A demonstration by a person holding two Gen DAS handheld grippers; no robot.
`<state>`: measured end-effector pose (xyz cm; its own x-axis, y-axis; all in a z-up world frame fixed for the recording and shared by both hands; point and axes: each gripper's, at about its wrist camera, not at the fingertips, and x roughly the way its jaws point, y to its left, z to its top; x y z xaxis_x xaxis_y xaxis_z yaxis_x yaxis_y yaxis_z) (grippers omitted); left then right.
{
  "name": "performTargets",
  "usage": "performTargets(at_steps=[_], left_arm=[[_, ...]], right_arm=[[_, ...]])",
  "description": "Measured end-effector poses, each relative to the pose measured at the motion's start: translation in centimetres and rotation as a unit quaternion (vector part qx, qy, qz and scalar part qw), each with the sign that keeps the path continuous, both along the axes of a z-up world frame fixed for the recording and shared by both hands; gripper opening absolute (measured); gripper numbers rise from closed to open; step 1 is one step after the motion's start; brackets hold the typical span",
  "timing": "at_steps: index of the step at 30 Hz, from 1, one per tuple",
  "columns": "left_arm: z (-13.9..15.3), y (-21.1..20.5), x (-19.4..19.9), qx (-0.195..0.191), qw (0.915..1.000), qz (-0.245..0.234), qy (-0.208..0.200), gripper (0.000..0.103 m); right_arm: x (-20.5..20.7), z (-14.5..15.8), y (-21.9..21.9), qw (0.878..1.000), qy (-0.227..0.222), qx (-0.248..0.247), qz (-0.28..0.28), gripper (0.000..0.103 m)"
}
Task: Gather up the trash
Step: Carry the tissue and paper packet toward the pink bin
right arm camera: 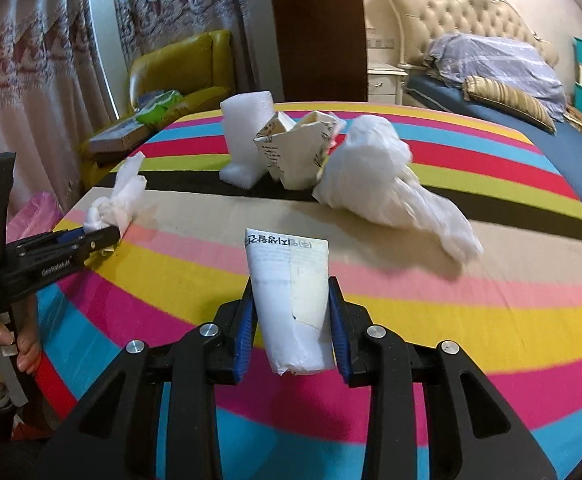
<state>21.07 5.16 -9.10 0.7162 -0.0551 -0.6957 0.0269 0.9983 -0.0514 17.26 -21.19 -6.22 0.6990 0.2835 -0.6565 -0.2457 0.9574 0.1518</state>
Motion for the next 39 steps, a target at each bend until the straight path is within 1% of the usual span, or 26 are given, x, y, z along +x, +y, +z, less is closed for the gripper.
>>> performTargets(at_steps=[5,10,14,18,21,24,31,36,39], left_arm=[[0.3,-0.1,-0.9,0.004,0.9999,0.000,-0.016,0.034],[0.5,-0.7,-3.2,0.013,0.9993,-0.012,-0.034,0.034],[0.9,-1.5,-5.2,0.025,0.9982,-0.026,-0.049,0.034],[1.3,-1.7,-7.0,0.033,0.9970,-0.031,-0.062,0.034],[1.6,-1.5,-8.1,0.030,0.9968,-0.036,-0.064,0.034],[1.8,-1.3,-9.2,0.042,0.9958,-0.037,-0.072,0.034],[2.1,0.1,-10.9,0.050,0.9951,-0.032,-0.080,0.034],[2.7,2.8,-11.9,0.046,0.9950,-0.006,-0.088,0.034],[3.0,4.7,-12.4,0.052,0.9944,0.013,-0.091,0.034]], right_arm=[[-1.5,-0.2,0.2,1.000,-0.008,0.006,-0.008,0.032],[-2.5,0.1,0.6,1.000,-0.017,0.007,-0.014,0.032],[-2.9,-0.1,0.9,1.000,-0.015,0.008,-0.013,0.032],[-3.3,0.0,1.2,1.000,-0.017,0.008,-0.008,0.032],[-3.6,0.2,1.5,1.000,-0.022,0.006,-0.001,0.032],[-4.2,0.4,2.3,1.000,-0.029,-0.001,0.011,0.032],[-5.1,1.1,4.1,0.998,-0.040,-0.012,0.042,0.032],[-5.7,2.0,6.1,0.996,-0.052,-0.028,0.072,0.032],[-5.7,2.4,7.9,0.993,-0.056,-0.043,0.099,0.032]])
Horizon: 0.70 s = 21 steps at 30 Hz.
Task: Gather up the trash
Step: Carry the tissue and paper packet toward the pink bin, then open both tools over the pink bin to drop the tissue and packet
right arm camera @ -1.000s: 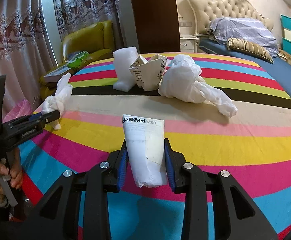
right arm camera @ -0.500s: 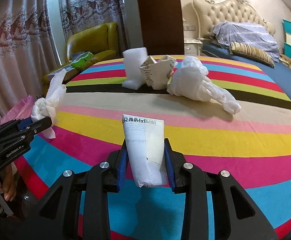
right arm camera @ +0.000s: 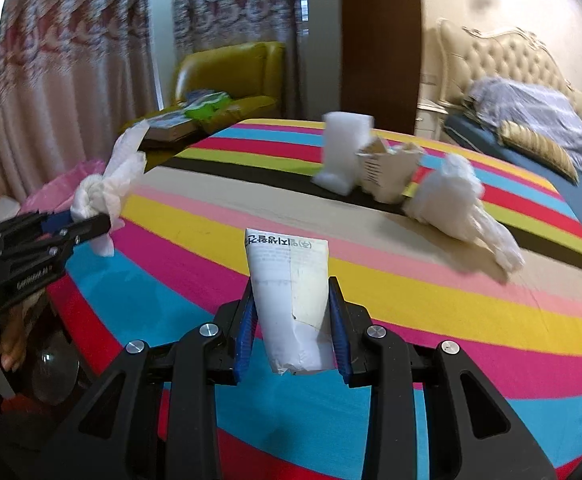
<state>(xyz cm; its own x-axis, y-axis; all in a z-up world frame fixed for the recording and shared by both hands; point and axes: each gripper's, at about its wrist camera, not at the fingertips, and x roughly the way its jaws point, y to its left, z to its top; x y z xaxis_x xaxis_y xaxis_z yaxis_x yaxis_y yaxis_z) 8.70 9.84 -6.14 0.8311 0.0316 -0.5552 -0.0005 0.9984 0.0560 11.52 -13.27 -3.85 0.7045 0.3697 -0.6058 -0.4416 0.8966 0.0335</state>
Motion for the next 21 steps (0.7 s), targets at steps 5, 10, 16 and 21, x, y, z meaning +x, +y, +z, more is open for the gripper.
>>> performTargets(at_steps=[5,10,16,21], left_arm=[[0.5,3.5,-1.1,-0.002,0.9993,0.038,-0.007,0.034],[1.2,6.4,-2.6,-0.002,0.9975,0.068,-0.019,0.034],[2.1,10.1,-4.0,-0.006,0.9935,0.110,-0.032,0.034],[2.9,13.3,-4.9,-0.008,0.9893,0.140,-0.039,0.034]], right_arm=[[0.0,1.1,3.6,0.998,-0.008,-0.014,0.055,0.032],[0.0,2.1,7.3,0.995,-0.009,-0.016,0.102,0.032],[0.1,2.8,12.1,0.987,-0.015,-0.036,0.154,0.032],[0.5,3.6,16.3,0.979,-0.018,-0.041,0.198,0.032]])
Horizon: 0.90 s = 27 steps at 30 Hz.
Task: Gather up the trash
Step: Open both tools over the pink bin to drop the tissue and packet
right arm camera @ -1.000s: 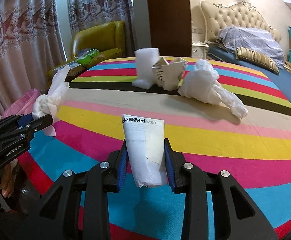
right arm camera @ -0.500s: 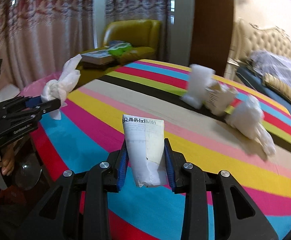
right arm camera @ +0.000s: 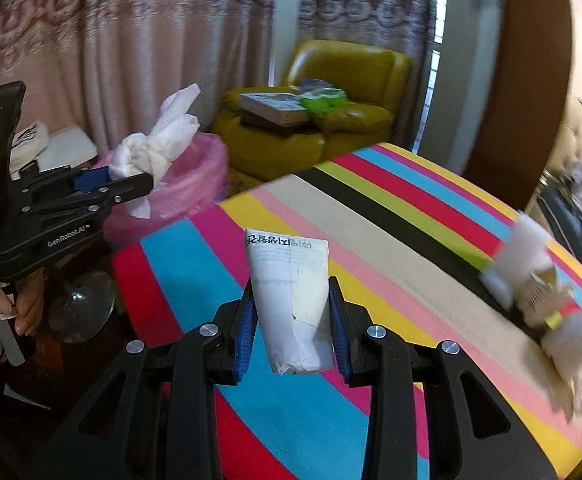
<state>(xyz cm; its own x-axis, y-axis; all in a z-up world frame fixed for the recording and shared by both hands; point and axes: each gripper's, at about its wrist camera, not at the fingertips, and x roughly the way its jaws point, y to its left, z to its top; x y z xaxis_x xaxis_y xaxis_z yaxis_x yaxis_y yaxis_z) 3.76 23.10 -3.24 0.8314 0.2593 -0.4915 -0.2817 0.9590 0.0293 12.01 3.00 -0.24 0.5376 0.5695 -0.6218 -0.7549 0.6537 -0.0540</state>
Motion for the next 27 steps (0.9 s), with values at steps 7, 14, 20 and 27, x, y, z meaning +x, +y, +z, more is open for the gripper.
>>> performTargets(at_steps=[7,14,20,27], left_arm=[[1.8,6.0,-1.5,-0.037,0.9987,0.030,-0.020,0.034],[2.2,12.2,-2.9,-0.057,0.9953,0.076,-0.017,0.034],[1.3,16.3,-1.8,-0.087,0.9934,0.074,0.000,0.034],[0.9,19.2,-0.3,-0.105,0.9902,0.091,0.012,0.036]], right_arm=[[0.8,1.3,6.1,0.999,0.013,0.005,0.050,0.032],[1.9,2.7,11.7,0.997,0.022,0.012,0.075,0.033],[2.6,3.1,17.3,0.996,0.012,-0.003,0.093,0.033],[3.4,3.6,21.9,0.994,-0.013,-0.005,0.110,0.035]])
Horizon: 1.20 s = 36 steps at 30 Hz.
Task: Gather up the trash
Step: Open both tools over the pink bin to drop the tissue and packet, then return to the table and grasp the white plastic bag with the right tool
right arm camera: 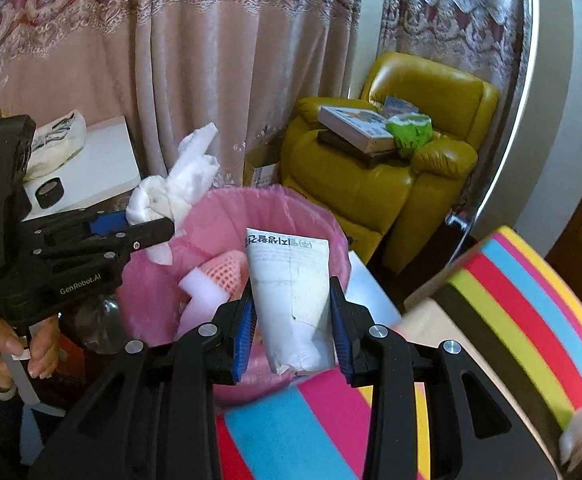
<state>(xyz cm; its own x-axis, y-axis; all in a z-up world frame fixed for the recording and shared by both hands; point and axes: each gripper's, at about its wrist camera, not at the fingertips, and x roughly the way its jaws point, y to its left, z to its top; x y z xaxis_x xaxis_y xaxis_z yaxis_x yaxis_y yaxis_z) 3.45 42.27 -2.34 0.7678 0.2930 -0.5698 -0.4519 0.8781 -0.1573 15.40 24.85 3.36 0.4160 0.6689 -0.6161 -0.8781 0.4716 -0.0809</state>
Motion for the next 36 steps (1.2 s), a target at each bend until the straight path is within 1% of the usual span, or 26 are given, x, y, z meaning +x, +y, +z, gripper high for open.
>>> performTargets(at_steps=[1,2,3,4,5,6,7,9,10,12,14,15,17,20,23,24,26,28,30,31,33,34,36], left_arm=[[0.0,0.4,0.3,-0.001,1.0000,-0.001,0.003,0.036],[0.0,0.7,0.4,-0.002,1.0000,-0.002,0.004,0.037],[0.0,0.8,0.6,-0.002,1.0000,0.001,0.005,0.047],[0.1,0.9,0.5,-0.002,1.0000,0.008,0.003,0.054],[0.1,0.8,0.4,0.000,0.9999,0.016,0.000,0.069],[0.4,0.7,-0.1,0.007,0.9995,0.031,-0.007,0.077],[0.4,0.7,-0.3,0.013,0.9991,0.038,-0.010,0.080],[0.5,0.3,-1.0,0.026,0.9983,0.052,-0.009,0.088],[0.6,0.0,-1.3,0.033,0.9977,0.058,-0.009,0.090],[0.9,-1.1,-2.0,0.046,0.9967,0.066,-0.012,0.098],[1.3,-2.5,-2.4,0.060,0.9958,0.066,-0.021,0.098],[1.6,-3.7,-2.4,0.069,0.9955,0.059,-0.024,0.098],[1.8,-5.4,-2.0,0.078,0.9957,0.042,-0.026,0.098],[2.2,-10.0,-0.2,0.097,0.9948,-0.018,-0.024,0.098],[1.9,-14.6,2.1,0.117,0.9906,-0.069,-0.016,0.098],[1.6,-16.4,3.2,0.121,0.9889,-0.086,-0.011,0.098],[0.9,-19.7,5.2,0.115,0.9858,-0.123,-0.001,0.098],[0.2,-23.7,7.5,0.101,0.9799,-0.172,0.009,0.098],[-0.5,-27.2,9.4,0.097,0.9731,-0.208,0.019,0.098],[-0.9,-29.2,10.5,0.097,0.9687,-0.227,0.024,0.098],[-1.5,-32.3,12.2,0.098,0.9623,-0.252,0.032,0.098],[-1.8,-34.1,13.1,0.096,0.9585,-0.266,0.034,0.098],[-2.4,-36.9,14.5,0.094,0.9528,-0.286,0.038,0.098]], right_arm=[[0.0,0.1,0.4,1.000,-0.006,0.004,0.008,0.037],[0.0,0.2,0.8,1.000,-0.014,0.005,0.010,0.047],[0.1,0.2,0.9,1.000,-0.021,0.007,0.007,0.054],[0.2,0.6,0.7,0.999,-0.029,0.020,0.002,0.066],[0.3,0.9,0.2,0.999,-0.027,0.031,0.001,0.073],[0.4,1.1,-0.3,0.999,-0.025,0.042,0.000,0.075],[0.6,1.5,-1.3,0.998,-0.019,0.057,-0.005,0.075],[0.9,1.9,-2.9,0.997,-0.013,0.070,-0.012,0.075],[0.8,2.2,-4.0,0.997,-0.016,0.077,-0.014,0.075],[0.2,2.6,-6.1,0.996,-0.029,0.079,-0.021,0.075],[-0.5,2.7,-9.2,0.996,-0.045,0.074,-0.034,0.075],[-0.7,2.7,-10.1,0.995,-0.049,0.075,-0.038,0.075],[-1.0,2.4,-13.4,0.994,-0.050,0.078,-0.057,0.075],[-0.7,1.8,-17.6,0.991,-0.043,0.080,-0.096,0.076],[-0.1,1.1,-22.1,0.986,-0.044,0.074,-0.143,0.078],[0.3,0.8,-24.2,0.983,-0.046,0.073,-0.163,0.078],[0.9,0.3,-27.4,0.978,-0.044,0.074,-0.192,0.080],[1.8,-0.3,-31.3,0.969,-0.041,0.073,-0.232,0.080],[2.9,-1.0,-35.2,0.958,-0.036,0.077,-0.273,0.080],[3.5,-1.3,-37.5,0.950,-0.031,0.081,-0.299,0.080],[4.5,-2.0,-41.3,0.935,-0.021,0.086,-0.344,0.081],[5.1,-2.4,-44.0,0.925,-0.011,0.093,-0.368,0.081],[5.7,-3.1,-46.9,0.916,-0.001,0.101,-0.389,0.081]])
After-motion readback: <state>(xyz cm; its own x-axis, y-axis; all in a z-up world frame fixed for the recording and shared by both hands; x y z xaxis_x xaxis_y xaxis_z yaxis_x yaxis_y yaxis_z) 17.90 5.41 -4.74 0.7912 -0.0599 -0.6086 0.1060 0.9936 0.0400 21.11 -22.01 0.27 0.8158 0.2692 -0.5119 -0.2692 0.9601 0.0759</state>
